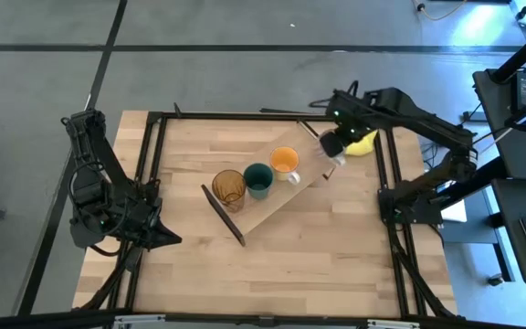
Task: Stack small to large cups/mugs on shelf
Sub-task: Put the red patterned mug on the shelf
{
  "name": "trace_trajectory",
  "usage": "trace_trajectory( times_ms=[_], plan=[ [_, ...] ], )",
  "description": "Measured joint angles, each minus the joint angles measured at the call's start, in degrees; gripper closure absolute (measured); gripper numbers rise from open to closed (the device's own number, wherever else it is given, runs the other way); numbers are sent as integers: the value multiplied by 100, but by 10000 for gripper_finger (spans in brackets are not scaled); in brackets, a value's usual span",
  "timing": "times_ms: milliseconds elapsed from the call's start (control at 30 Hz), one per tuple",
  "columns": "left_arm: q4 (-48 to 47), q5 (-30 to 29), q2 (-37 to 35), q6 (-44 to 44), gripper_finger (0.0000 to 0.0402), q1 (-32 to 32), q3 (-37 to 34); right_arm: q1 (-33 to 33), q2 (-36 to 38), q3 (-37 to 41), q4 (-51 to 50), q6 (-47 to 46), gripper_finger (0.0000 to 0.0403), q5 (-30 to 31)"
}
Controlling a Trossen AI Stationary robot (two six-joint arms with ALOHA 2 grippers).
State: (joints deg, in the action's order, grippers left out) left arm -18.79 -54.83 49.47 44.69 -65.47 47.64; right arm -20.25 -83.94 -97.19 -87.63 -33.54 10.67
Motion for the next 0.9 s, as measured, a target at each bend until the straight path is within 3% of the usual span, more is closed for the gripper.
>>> trace_trajectory(
  times_ms=[167,433,567,900],
  plan=[
    [-2,2,0,27,401,106,0,-175,-360,-5,567,491,375,-432],
    [-4,147,0,187,401,333,0,-219,-1029,-348,608,1322,378,-587],
    [-8,182,0,302,401,407,0,-315,-1288,-658,688,1603,378,-1045],
    [-7,181,0,341,401,523,0,-611,-1518,-1357,-220,1945,376,-1117]
  ],
)
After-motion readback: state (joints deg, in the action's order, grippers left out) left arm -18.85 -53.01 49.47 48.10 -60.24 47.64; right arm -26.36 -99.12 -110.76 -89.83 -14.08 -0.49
